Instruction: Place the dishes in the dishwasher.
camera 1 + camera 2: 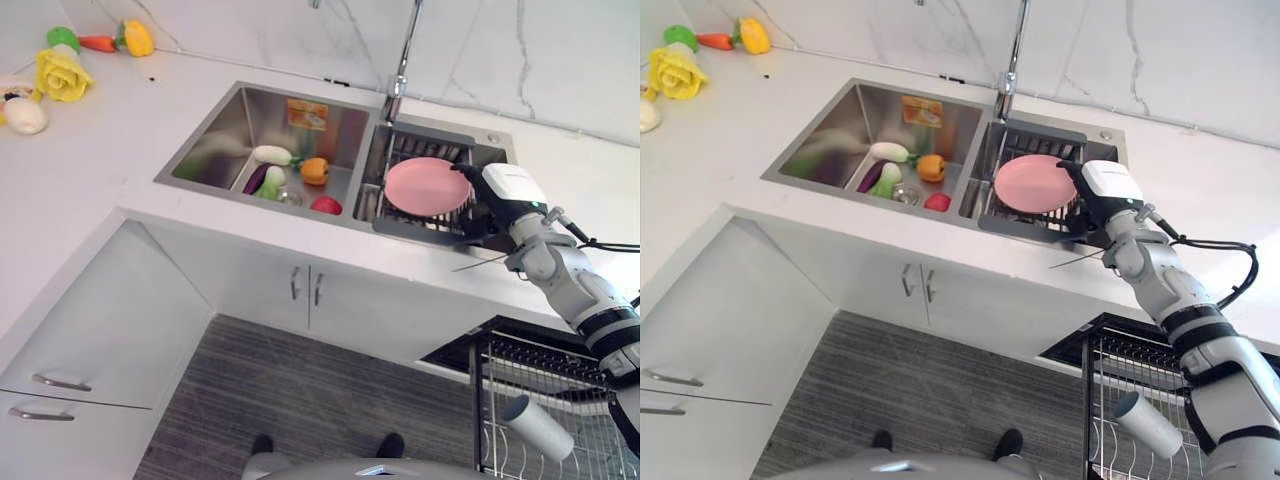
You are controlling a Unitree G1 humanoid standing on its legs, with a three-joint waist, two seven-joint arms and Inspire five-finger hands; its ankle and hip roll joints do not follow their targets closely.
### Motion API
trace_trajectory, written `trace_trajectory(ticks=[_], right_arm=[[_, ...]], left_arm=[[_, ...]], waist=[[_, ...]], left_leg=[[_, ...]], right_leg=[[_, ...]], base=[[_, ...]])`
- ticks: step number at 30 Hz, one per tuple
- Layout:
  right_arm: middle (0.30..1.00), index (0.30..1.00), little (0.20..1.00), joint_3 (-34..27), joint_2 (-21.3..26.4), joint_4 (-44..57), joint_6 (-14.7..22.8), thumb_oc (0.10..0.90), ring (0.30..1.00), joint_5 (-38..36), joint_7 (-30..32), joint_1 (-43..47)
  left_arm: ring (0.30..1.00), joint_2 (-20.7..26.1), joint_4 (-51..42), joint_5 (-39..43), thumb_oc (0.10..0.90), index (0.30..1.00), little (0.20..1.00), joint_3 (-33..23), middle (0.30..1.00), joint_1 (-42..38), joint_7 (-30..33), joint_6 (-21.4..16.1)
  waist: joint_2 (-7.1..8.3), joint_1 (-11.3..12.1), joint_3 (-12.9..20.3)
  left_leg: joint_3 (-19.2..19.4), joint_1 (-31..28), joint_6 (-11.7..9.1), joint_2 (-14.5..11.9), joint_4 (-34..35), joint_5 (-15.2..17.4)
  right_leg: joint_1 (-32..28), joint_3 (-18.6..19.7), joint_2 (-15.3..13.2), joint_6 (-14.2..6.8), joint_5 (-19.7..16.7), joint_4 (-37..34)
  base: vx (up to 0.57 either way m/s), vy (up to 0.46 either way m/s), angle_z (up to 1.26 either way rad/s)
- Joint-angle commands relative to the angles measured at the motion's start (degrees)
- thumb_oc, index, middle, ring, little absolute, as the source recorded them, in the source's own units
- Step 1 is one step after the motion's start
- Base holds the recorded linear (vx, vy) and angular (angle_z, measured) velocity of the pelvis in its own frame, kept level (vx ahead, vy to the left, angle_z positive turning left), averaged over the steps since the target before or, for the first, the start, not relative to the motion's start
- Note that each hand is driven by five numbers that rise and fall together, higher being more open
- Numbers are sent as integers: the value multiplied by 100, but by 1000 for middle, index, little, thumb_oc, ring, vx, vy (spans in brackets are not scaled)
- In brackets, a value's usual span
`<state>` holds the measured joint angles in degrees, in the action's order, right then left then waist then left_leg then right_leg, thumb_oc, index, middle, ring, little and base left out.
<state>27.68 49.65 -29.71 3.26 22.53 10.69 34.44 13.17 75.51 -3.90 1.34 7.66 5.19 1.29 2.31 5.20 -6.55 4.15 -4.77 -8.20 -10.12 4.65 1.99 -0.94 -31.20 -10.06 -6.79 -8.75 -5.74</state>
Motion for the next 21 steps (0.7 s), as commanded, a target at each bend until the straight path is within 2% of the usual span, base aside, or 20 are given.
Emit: trace_trajectory(ticks=[1, 5, 9, 21], right_arm=[[900, 900, 900, 238, 128, -167, 66, 800, 900, 195, 184, 816], [900, 900, 900, 405, 96, -340, 110, 800, 900, 199, 255, 972], [900, 900, 900, 497, 89, -502, 143, 800, 900, 172, 335, 1096], [900, 900, 900, 647, -78, -1174, -19, 800, 900, 249, 444, 1256]], left_arm=[[900, 110, 250, 114, 800, 900, 900, 529, 900, -228, 108, -52], [900, 211, -190, -423, 800, 900, 900, 1083, 900, -257, 223, -228], [900, 270, -353, -606, 800, 900, 900, 1319, 900, -223, 268, -302], [900, 196, -325, -504, 800, 900, 900, 1356, 900, -250, 450, -320]], waist=[[32, 196, -122], [22, 222, -191], [9, 257, -256], [-25, 334, -389]], left_leg=[[126, -54, 15, -116, 35, 42], [97, -16, 18, -112, 35, 33], [62, 53, 20, -108, 35, 8], [-92, 254, 21, -66, 27, -67]], right_leg=[[-98, 260, -187, -283, 580, 75], [-72, 259, -192, -295, 565, 75], [-20, 243, -204, -302, 556, 75], [77, 166, -255, -316, 536, 90]], base=[[0, 0, 0], [0, 0, 0], [-16, -4, 2], [-7, -1, 8]])
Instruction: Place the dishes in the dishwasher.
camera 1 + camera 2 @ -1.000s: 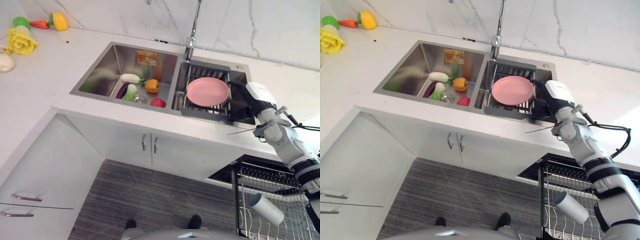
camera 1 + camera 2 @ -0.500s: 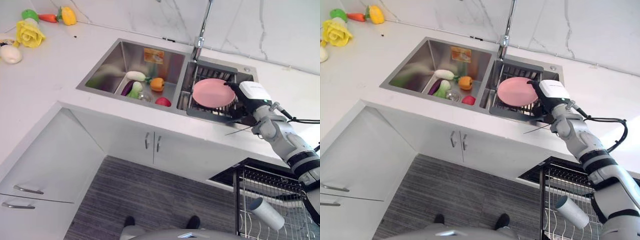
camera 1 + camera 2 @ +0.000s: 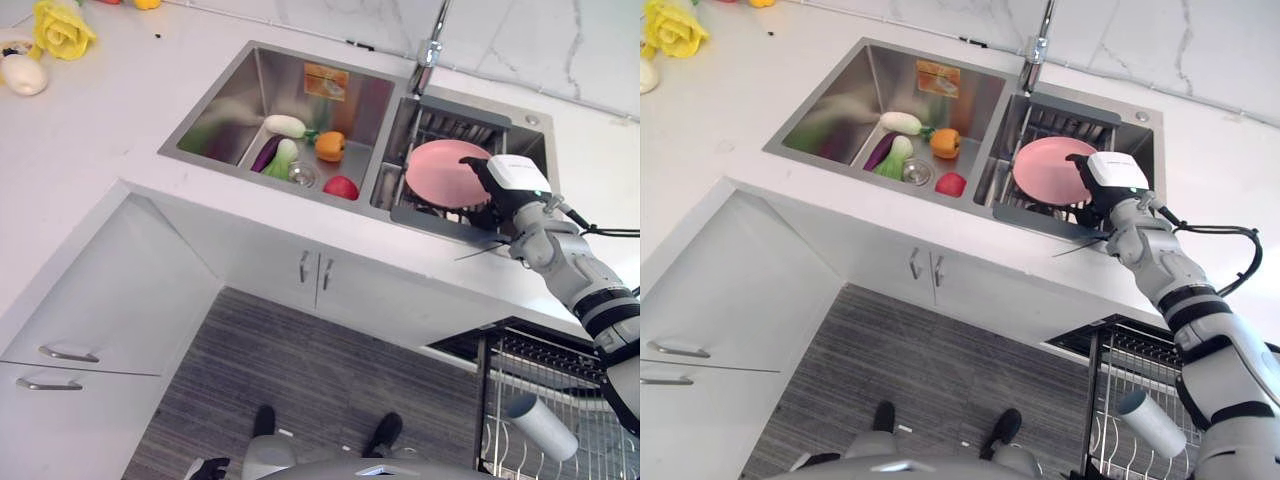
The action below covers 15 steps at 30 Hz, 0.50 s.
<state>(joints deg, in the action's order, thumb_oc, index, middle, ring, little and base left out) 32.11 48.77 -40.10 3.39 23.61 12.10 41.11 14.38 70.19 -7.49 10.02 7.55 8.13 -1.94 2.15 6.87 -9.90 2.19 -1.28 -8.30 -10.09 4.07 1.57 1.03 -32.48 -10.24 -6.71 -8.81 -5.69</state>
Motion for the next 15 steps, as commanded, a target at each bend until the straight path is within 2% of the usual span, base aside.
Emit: trace_trajectory(ticks=[1, 8, 9, 10, 11, 15], right_arm=[[900, 900, 900, 204, 10, -135, -32, 800, 900, 141, 303, 589], [900, 900, 900, 154, -82, -212, -65, 800, 900, 161, 413, 561], [436, 436, 436, 152, -96, -200, -75, 491, 436, 184, 443, 585], [436, 436, 436, 152, -96, -200, -75, 491, 436, 184, 443, 585], [300, 300, 300, 142, -102, -171, -81, 400, 300, 198, 456, 565], [300, 300, 300, 26, -92, 11, -83, 400, 300, 236, 541, 465]], left_arm=[[900, 75, 206, -145, 800, 900, 900, 488, 900, -240, 156, 3], [900, -24, 179, -149, 800, 900, 900, 581, 900, -315, 224, 7], [900, -53, 169, -147, 800, 900, 900, 624, 900, -339, 249, 11], [900, -53, 169, -147, 800, 900, 900, 624, 900, -339, 249, 11], [900, -57, 171, -151, 800, 900, 900, 622, 900, -344, 250, 11], [900, -47, 168, -187, 800, 900, 900, 605, 900, -336, 251, 9]], waist=[[-10, 167, -53], [-19, 168, -102], [-18, 173, -122], [-18, 173, -122], [-17, 169, -123], [-22, 155, -114]], left_leg=[[104, -95, 31, -69, 85, -25], [47, -37, 44, -45, 79, -29], [37, -30, 48, -37, 77, -25], [37, -30, 48, -37, 77, -25], [38, -34, 51, -33, 78, -19], [45, -53, 56, -29, 80, -5]], right_leg=[[-120, 295, -237, -324, 542, 85], [-87, 278, -250, -321, 550, 97], [-89, 281, -252, -323, 556, 98], [-89, 281, -252, -323, 556, 98], [-91, 286, -250, -322, 559, 98], [-103, 311, -252, -322, 565, 95]], base=[[15, -4, 5], [1, -1, 4], [0, 0, 0], [0, 0, 0], [0, 0, 0], [0, 0, 0]])
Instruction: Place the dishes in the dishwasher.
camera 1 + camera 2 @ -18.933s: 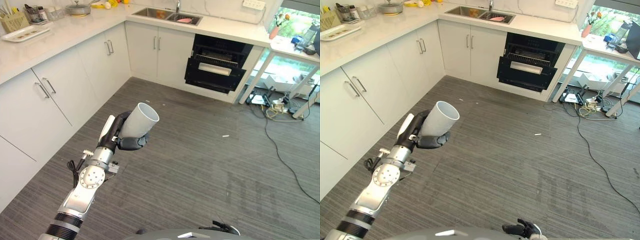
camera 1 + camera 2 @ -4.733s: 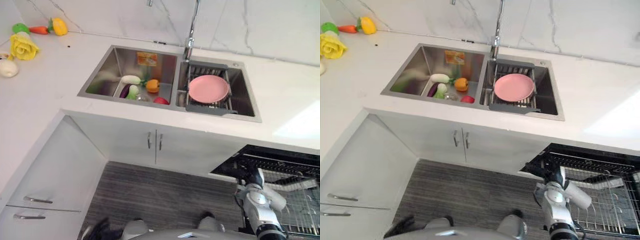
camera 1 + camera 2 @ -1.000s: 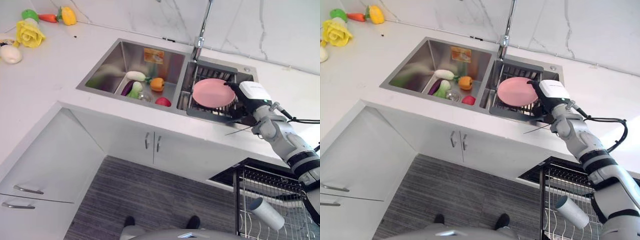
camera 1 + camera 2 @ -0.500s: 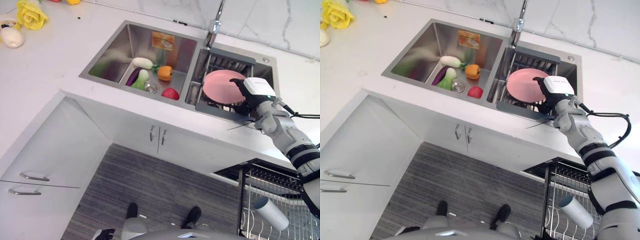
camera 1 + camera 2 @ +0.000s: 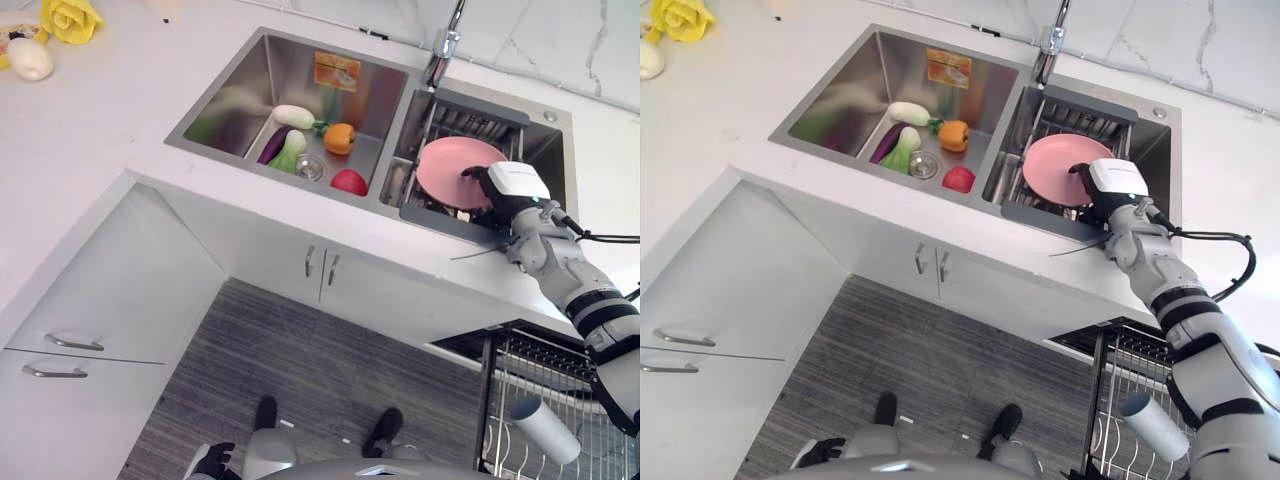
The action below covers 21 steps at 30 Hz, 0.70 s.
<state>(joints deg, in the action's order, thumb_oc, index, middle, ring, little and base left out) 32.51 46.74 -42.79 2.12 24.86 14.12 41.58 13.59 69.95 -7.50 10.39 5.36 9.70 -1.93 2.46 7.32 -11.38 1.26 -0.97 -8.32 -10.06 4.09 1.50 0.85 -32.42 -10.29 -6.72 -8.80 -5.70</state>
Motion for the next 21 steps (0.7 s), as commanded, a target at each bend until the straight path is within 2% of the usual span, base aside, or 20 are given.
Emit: trace_trajectory(ticks=[1, 13, 21], right_arm=[[300, 300, 300, -106, 83, 321, 41, 400, 300, 115, 445, 346], [300, 300, 300, -1455, -19, 1796, 144, 400, 300, 47, 1291, -447], [300, 300, 300, -2217, -145, 2657, 261, 400, 300, -15, 1682, -915]], left_arm=[[900, 41, 196, -235, 800, 900, 900, 570, 900, -119, 103, 21], [900, 279, 188, -571, 800, 900, 900, 330, 900, 50, 145, 34], [900, 252, 173, -764, 800, 900, 900, 212, 900, 180, 224, 73]], waist=[[-64, 99, 41], [-163, 92, 80], [-217, 56, 113]], left_leg=[[138, -96, 62, -32, 80, 11], [187, -261, 78, -51, 85, 87], [245, -375, 95, -45, 82, 130]], right_leg=[[-95, 305, -243, -318, 574, 97], [-200, 345, -222, -307, 623, 91], [-284, 380, -208, -296, 639, 86]], base=[[0, 0, 0], [2, 0, 1], [1, 2, 1]])
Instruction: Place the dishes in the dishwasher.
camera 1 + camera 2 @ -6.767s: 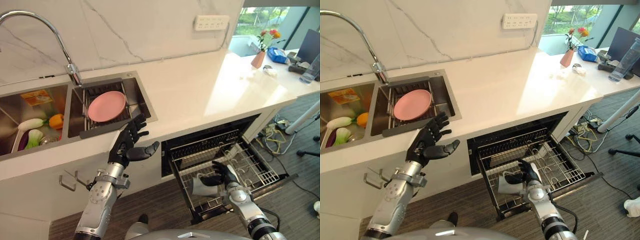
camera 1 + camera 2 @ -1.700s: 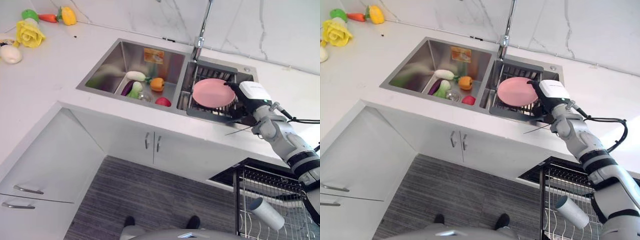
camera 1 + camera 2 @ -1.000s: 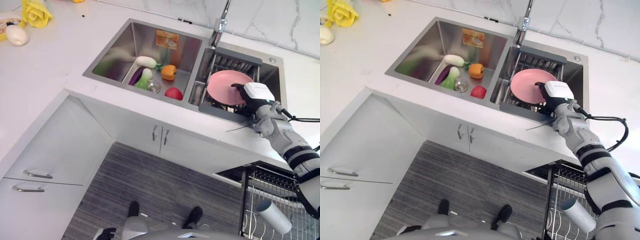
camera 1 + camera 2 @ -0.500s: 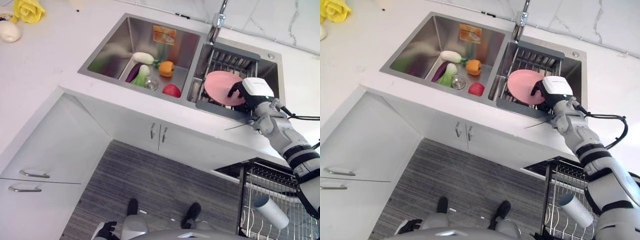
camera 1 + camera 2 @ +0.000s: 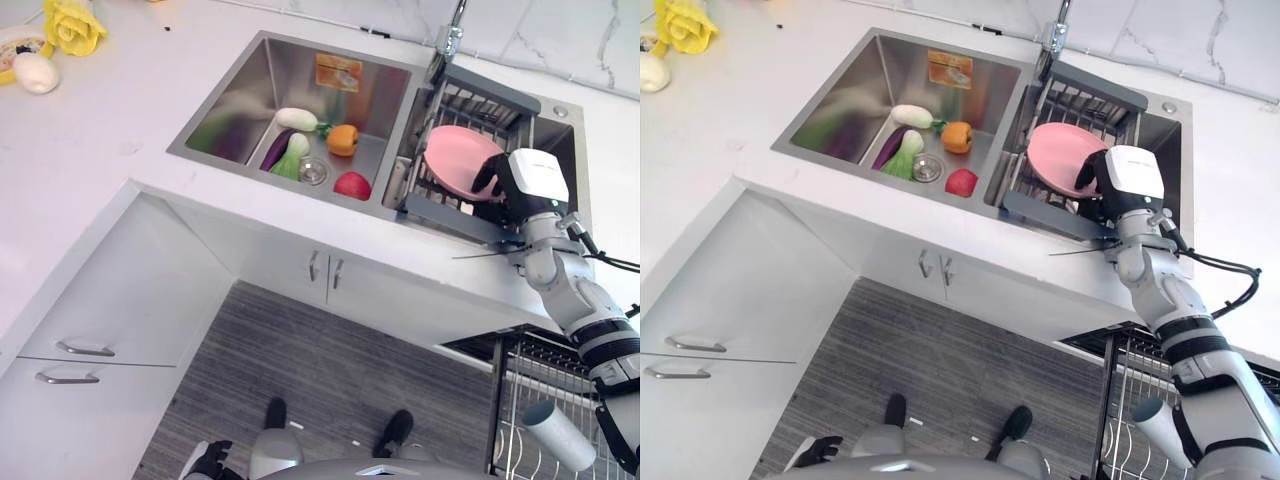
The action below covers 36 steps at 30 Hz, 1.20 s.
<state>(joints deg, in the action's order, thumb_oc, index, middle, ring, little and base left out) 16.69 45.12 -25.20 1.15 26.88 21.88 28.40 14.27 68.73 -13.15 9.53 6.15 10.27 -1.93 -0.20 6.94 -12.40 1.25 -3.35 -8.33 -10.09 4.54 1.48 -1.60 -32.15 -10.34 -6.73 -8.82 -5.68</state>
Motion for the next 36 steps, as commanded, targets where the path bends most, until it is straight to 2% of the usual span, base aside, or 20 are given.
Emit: trace_trajectory(ticks=[1, 5, 18, 24, 25, 27, 29, 30, 33, 36], right_arm=[[300, 300, 300, -740, 0, 1010, 373, 400, 300, -239, 950, 328], [300, 300, 300, -1065, -142, 1354, 432, 400, 300, -363, 1040, 58], [300, 300, 300, -1574, -560, 1548, 509, 400, 300, -1112, 1016, -378], [300, 300, 300, -1534, -675, 1397, 542, 400, 300, -1501, 879, -335], [300, 300, 300, -1425, -518, 1357, 493, 400, 300, -1333, 755, -303], [300, 300, 300, -1242, 198, 1472, 428, 400, 300, -627, 634, -266], [300, 300, 300, -1036, 388, 1323, 449, 400, 300, -621, 448, -229], [300, 300, 300, -842, 918, 1295, 393, 400, 300, -96, 287, -231], [300, 300, 300, -1135, 710, 956, 354, 400, 300, -530, 639, -334], [300, 300, 300, -962, 1336, 1029, 242, 400, 300, 300, 361, -455]], left_arm=[[900, 176, 294, -216, 800, 900, 900, 292, 900, 110, 176, 83], [900, 132, 303, -295, 800, 900, 900, 231, 900, 182, 229, 124], [900, 65, 352, -265, 800, 900, 900, 102, 900, 252, 251, 184], [900, 88, 329, -240, 800, 900, 900, 94, 900, 257, 228, 198], [900, 107, 326, -248, 800, 900, 900, 55, 900, 255, 200, 192], [900, 183, 293, -330, 800, 900, 900, 38, 900, 301, 195, 120], [900, 207, 294, -346, 800, 900, 900, 42, 900, 280, 168, 126], [900, 252, 301, -381, 800, 900, 900, -37, 900, 312, 132, 109], [900, 200, 387, -338, 800, 900, 900, 35, 900, 289, 171, 112], [900, 239, 402, -311, 800, 900, 900, -160, 900, 283, 123, 88]], waist=[[45, 85, 219], [41, 69, 246], [40, 10, 303], [51, 1, 312], [60, 7, 316], [105, 0, 331], [127, 2, 333], [152, 4, 350], [167, -48, 346], [196, -54, 357]], left_leg=[[251, -154, 98, -39, 38, 141], [302, -237, 99, -41, 41, 172], [383, -382, 108, -45, 45, 216], [412, -395, 104, -39, 44, 212], [419, -400, 100, -42, 45, 209], [440, -411, 81, -50, 42, 204], [437, -399, 73, -57, 44, 193], [442, -396, 58, -67, 45, 194], [442, -383, 60, -55, 42, 185], [445, -388, 51, -60, 45, 197]], right_leg=[[-49, 360, -201, -293, 643, 84], [-91, 395, -188, -282, 650, 79], [-184, 440, -156, -244, 660, 74], [-199, 462, -151, -237, 655, 74], [-199, 456, -149, -239, 655, 72], [-213, 444, -149, -255, 650, 71], [-198, 441, -151, -260, 644, 73], [-206, 412, -151, -270, 654, 71], [-207, 416, -151, -270, 635, 76], [-202, 409, -151, -284, 642, 77]], base=[[-1, 7, 3], [0, 2, 2], [-1, 0, -1], [-5, 3, -3], [-13, 4, 7], [-4, 1, 7], [-8, -2, -4], [-17, 7, -5], [-2, 5, 2], [-5, -3, -12]])
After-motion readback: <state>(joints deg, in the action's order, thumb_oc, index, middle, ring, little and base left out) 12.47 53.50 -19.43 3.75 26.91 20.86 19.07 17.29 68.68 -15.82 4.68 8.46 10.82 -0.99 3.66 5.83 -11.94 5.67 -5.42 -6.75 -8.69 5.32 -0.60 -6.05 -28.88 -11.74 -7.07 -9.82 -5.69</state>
